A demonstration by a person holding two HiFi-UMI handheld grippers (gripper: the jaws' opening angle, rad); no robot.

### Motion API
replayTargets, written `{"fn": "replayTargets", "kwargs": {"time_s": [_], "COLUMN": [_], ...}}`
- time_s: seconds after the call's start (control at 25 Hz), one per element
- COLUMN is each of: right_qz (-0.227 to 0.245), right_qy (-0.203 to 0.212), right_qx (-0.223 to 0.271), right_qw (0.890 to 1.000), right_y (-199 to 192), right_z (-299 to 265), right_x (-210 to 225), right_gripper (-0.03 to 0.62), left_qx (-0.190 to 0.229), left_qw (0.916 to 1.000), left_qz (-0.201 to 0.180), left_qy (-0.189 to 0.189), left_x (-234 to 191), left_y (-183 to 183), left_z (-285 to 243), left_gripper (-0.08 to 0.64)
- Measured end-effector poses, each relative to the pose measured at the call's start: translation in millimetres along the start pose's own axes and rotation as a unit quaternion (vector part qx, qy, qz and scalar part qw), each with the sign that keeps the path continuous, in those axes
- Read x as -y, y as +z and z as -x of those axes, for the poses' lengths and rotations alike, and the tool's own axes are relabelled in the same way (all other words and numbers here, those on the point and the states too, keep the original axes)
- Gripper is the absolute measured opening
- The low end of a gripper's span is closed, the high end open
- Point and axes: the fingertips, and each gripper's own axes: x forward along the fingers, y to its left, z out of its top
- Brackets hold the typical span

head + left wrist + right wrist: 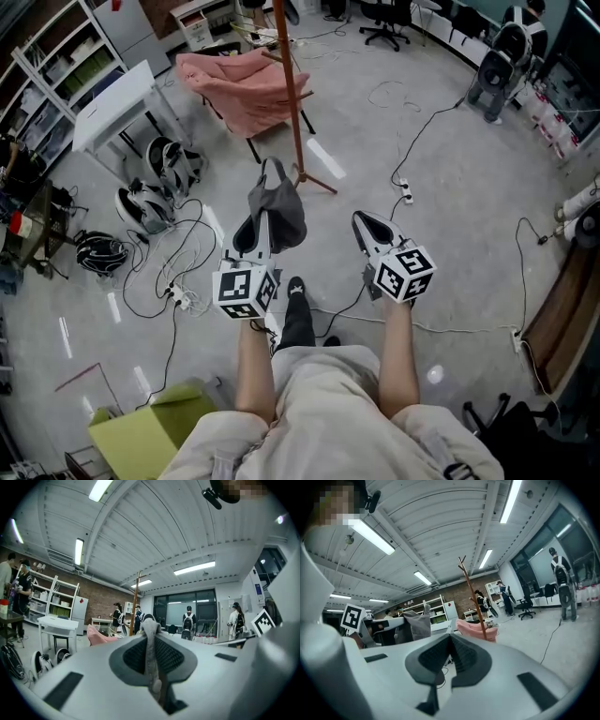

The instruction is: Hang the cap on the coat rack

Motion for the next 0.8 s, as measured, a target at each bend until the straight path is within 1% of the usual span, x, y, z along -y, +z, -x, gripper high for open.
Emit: {"fn": "replayTargets", "kwargs": {"time_s": [0.24,0.4,0.56,0.8], "right_qz": [0.001,-0.003,-0.021,-0.036], "right_qy": [0.000,-0.019,-0.034,-0.052], "right_qx": [-0.014,-0.004,0.011,0.012], "right_qw": [1.000,1.000,0.999,0.998], "right_y": [4,12,22,28], "right_z": [-34,-63,-89,-131], "right_x": [12,26,45,65], "right_gripper": [0.005,0.005,0.005,0.005], "left_qx": [0.000,0.000,-0.005,-0.013], "left_qw": [1.0000,0.9999,0.9996,0.9982], "left_qz": [0.003,0.013,0.014,0.014], "left_qy": [-0.008,-0.009,-0.024,-0.057], "left_x": [-15,-34,-47,-65], "left_y": [6,5,2,2], "left_z": [-32,-60,-92,-139], "left_gripper": [0.029,0.029,0.029,0.028]}}
